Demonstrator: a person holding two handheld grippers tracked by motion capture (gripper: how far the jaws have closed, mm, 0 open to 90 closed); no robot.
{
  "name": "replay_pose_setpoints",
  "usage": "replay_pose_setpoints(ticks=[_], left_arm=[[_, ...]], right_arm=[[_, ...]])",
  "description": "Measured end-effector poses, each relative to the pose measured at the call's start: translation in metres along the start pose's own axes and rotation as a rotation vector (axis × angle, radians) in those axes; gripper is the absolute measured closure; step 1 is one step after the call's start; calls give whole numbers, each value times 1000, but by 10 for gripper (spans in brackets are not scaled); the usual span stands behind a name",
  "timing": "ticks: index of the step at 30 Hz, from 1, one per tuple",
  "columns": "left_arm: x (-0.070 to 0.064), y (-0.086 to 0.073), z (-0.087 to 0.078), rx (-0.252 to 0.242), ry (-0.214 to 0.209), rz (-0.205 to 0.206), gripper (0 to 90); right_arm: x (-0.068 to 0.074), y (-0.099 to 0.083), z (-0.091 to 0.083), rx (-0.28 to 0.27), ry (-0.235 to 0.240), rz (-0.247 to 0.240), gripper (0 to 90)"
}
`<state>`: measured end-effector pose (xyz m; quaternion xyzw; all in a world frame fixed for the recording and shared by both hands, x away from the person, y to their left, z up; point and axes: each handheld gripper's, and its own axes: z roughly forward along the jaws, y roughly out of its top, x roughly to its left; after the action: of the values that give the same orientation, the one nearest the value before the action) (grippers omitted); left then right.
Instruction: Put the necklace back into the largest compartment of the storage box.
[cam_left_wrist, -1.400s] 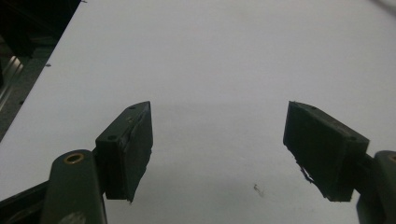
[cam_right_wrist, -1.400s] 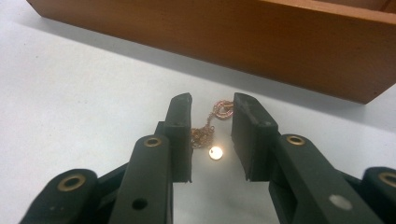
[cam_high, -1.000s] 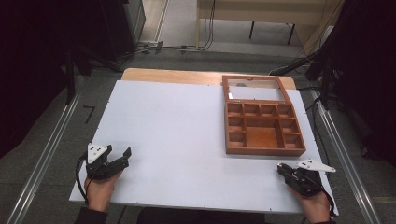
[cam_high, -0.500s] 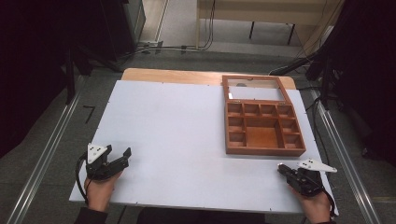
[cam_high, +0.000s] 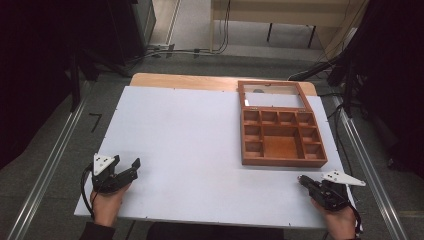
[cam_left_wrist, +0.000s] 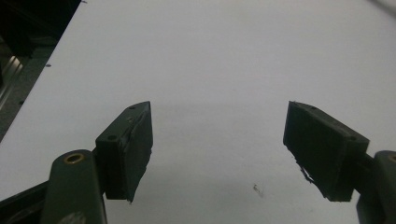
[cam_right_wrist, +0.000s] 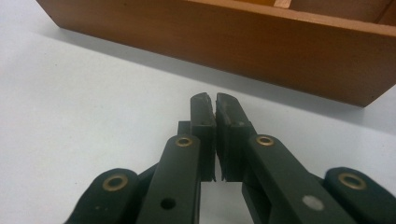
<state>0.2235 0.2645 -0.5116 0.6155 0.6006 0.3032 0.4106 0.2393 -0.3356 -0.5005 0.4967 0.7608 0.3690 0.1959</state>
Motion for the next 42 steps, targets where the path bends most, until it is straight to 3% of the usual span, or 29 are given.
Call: replay_pose_setpoints(ticks=[42], left_arm=[[0,0,0,0,0,-2,243]], right_arm=[[4,8,-21,-75,19,22,841]])
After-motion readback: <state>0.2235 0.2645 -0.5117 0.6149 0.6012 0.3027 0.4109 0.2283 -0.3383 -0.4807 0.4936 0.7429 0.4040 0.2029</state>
